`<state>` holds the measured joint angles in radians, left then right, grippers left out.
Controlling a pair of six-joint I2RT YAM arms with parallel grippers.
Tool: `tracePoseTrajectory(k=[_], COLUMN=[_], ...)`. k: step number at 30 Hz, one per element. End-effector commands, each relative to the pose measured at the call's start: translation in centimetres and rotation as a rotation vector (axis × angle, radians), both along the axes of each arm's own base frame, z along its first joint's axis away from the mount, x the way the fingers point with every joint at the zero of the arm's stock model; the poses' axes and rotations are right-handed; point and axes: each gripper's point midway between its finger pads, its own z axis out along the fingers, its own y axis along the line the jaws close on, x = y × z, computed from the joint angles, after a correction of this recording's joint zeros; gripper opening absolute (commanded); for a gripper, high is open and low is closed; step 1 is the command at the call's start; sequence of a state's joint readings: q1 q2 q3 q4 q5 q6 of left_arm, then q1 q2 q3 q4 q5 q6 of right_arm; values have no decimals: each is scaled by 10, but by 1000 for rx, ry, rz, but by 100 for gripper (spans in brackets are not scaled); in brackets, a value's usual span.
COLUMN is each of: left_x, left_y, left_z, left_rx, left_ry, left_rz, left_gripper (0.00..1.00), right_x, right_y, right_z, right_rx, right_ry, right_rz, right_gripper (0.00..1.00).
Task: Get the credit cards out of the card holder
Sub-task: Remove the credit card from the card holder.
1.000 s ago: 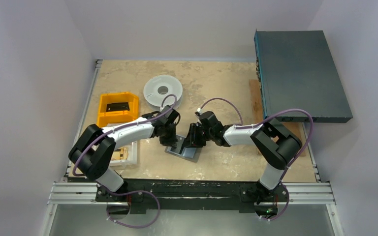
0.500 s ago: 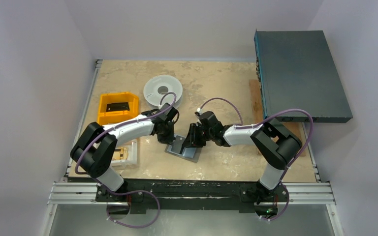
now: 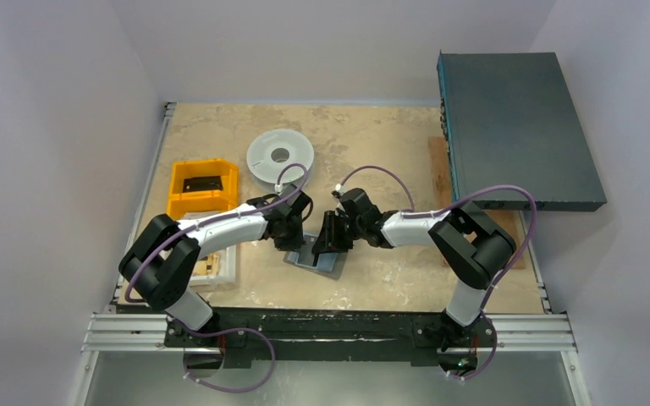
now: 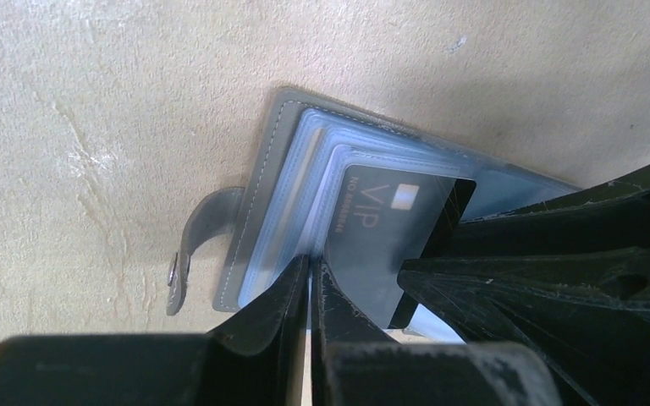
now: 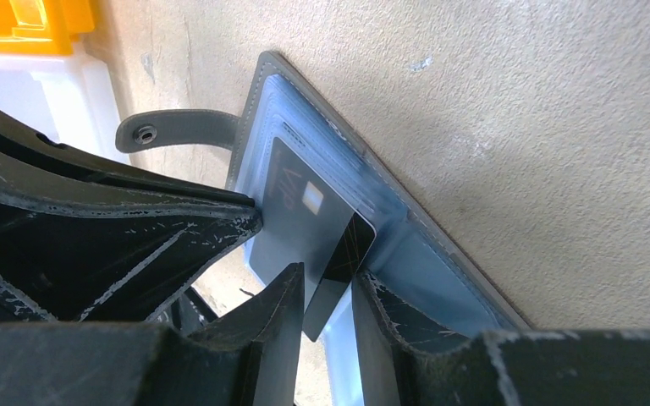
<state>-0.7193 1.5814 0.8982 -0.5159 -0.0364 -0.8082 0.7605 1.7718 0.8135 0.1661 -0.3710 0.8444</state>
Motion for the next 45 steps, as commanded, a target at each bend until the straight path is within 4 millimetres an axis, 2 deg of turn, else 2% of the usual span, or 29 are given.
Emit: tracePoseTrajectory(k=[1,6,16,23,29,32,36,39,45], left_x=[-23,-22,-24,-20,-17,-18,-18,-18,-17], left_y=[-10,-2,1,12,19,20,20,18,17], left_z=[-17,-25,-33,-35,-35,-35,-37,-37,-37], left_rx=[-33,-43,-43,-37,-35,-37,-42,-46,-49], left_ry=[88,112,149,149,147,150,154,155,157], left_rz=[41,110,140,178,205,212,211,211,209], left_gripper=[2,0,0,0,0,0,0,0,0], right_x=[11,2,-5,-4,-5,-3,-4,-4,-4], right_y=[-8,-16,-16,-30,-44,-47,-41,-36,-28], right_z=[-16,-18,-13,-22,-30,-29,-23,-20,-19], right_rx=[-73,-47,40,-2,-53,-58,-20,10,54], right_ry=[-59,-41,3,9,-7,-15,-22,-18,4], right_rz=[-17,-25,-28,-54,-73,-77,-55,-49,-45], right_gripper=[29,28,11,0,0,9,22,22,18])
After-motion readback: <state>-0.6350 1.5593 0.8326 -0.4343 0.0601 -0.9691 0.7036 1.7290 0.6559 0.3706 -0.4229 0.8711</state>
